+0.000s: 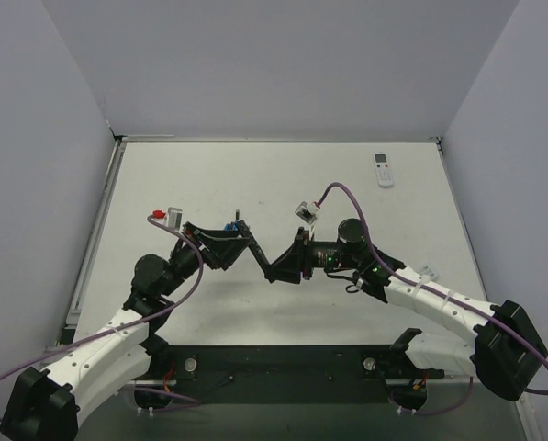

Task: Load the batteries into the remote control
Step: Adjust the remote control.

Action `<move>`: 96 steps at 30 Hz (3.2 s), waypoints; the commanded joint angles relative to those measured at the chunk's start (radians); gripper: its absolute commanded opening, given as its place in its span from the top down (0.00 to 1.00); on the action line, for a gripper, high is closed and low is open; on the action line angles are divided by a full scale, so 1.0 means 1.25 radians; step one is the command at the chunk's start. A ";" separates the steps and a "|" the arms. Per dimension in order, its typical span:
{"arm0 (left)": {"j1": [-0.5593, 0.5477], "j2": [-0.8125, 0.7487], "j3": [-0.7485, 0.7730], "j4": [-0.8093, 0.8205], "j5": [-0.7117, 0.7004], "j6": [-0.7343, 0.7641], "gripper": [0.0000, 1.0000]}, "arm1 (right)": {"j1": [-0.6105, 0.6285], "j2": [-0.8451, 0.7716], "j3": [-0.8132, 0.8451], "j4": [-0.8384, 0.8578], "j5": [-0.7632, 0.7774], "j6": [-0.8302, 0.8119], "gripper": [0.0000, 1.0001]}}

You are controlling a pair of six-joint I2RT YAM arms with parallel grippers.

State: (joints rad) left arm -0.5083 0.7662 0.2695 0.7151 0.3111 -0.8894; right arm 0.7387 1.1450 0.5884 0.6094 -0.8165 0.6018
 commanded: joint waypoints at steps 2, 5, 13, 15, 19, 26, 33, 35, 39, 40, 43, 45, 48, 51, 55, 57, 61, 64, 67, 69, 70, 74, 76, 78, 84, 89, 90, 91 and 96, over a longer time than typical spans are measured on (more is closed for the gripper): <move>-0.023 0.039 -0.003 0.130 -0.056 -0.039 0.03 | 0.014 -0.030 0.003 0.099 -0.049 0.009 1.00; -0.035 0.067 -0.017 0.196 -0.071 -0.077 0.07 | 0.015 -0.023 0.003 0.120 -0.060 0.022 1.00; -0.085 0.139 -0.016 0.303 -0.072 -0.143 0.26 | 0.016 -0.007 -0.003 0.162 -0.070 0.050 1.00; -0.096 0.143 -0.013 0.310 -0.072 -0.152 0.32 | 0.016 -0.004 -0.004 0.162 -0.068 0.050 1.00; -0.108 0.122 -0.019 0.292 -0.103 -0.159 0.57 | 0.016 -0.004 0.000 0.143 -0.059 0.035 1.00; -0.130 -0.015 0.037 -0.083 -0.279 -0.121 1.00 | 0.025 -0.052 0.009 -0.031 0.022 -0.085 0.57; -0.164 -0.040 0.130 -0.427 -0.418 -0.152 1.00 | 0.118 -0.142 0.041 -0.258 0.313 -0.309 0.18; -0.175 -0.025 0.165 -0.499 -0.441 -0.155 1.00 | 0.145 -0.155 0.046 -0.281 0.374 -0.360 0.18; -0.200 0.004 0.197 -0.551 -0.471 -0.163 1.00 | 0.232 -0.140 0.063 -0.296 0.519 -0.435 0.18; -0.203 0.008 0.198 -0.551 -0.476 -0.167 1.00 | 0.246 -0.126 0.068 -0.297 0.560 -0.451 0.18; -0.217 0.021 0.204 -0.552 -0.495 -0.172 1.00 | 0.291 -0.090 0.085 -0.297 0.638 -0.478 0.20; -0.223 0.025 0.209 -0.556 -0.503 -0.174 1.00 | 0.312 -0.072 0.101 -0.296 0.674 -0.514 0.21; -0.231 0.028 0.210 -0.554 -0.514 -0.176 1.00 | 0.344 -0.030 0.113 -0.280 0.722 -0.526 0.23; -0.238 0.029 0.209 -0.548 -0.524 -0.177 1.00 | 0.352 0.017 0.126 -0.262 0.726 -0.517 0.27; -0.243 0.030 0.209 -0.545 -0.527 -0.178 1.00 | 0.359 0.071 0.133 -0.230 0.739 -0.495 0.30; -0.246 0.029 0.208 -0.540 -0.531 -0.178 1.00 | 0.358 0.084 0.134 -0.220 0.755 -0.485 0.35; -0.247 0.026 0.199 -0.530 -0.534 -0.179 1.00 | 0.359 0.127 0.145 -0.209 0.762 -0.481 0.47; -0.247 0.023 0.196 -0.527 -0.534 -0.179 1.00 | 0.359 0.143 0.151 -0.204 0.754 -0.458 0.59; -0.249 0.014 0.189 -0.524 -0.534 -0.178 1.00 | 0.359 0.137 0.150 -0.203 0.744 -0.445 0.77; -0.247 0.006 0.178 -0.510 -0.534 -0.166 0.96 | 0.359 0.130 0.150 -0.205 0.744 -0.434 0.90; -0.247 -0.004 0.172 -0.501 -0.534 -0.160 0.89 | 0.359 0.120 0.150 -0.213 0.744 -0.429 0.94; -0.246 -0.041 0.139 -0.454 -0.536 -0.127 0.39 | 0.348 0.088 0.147 -0.236 0.744 -0.402 1.00; -0.245 -0.065 0.129 -0.433 -0.534 -0.092 0.30 | 0.328 0.058 0.136 -0.242 0.726 -0.380 1.00; -0.244 -0.084 0.122 -0.409 -0.515 -0.050 0.20 | 0.312 0.025 0.126 -0.245 0.688 -0.361 1.00; -0.222 -0.170 0.088 -0.316 -0.414 0.082 0.11 | 0.207 -0.063 0.121 -0.291 0.504 -0.290 1.00; -0.180 -0.213 0.064 -0.208 -0.279 0.130 0.08 | 0.134 -0.106 0.124 -0.292 0.330 -0.236 1.00; -0.161 -0.213 0.064 -0.194 -0.250 0.129 0.07 | 0.112 -0.112 0.124 -0.291 0.301 -0.213 1.00; -0.151 -0.202 0.064 -0.177 -0.195 0.121 0.06 | 0.099 -0.113 0.124 -0.274 0.240 -0.196 1.00; -0.090 -0.150 0.047 -0.019 -0.067 0.038 0.05 | 0.048 -0.112 0.113 -0.178 0.088 -0.097 1.00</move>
State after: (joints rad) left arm -0.6685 0.5358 0.3408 0.4637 0.0326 -0.7872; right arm 0.8341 1.0172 0.7322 0.2497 -0.4625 0.3584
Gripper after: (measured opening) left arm 0.945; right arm 0.144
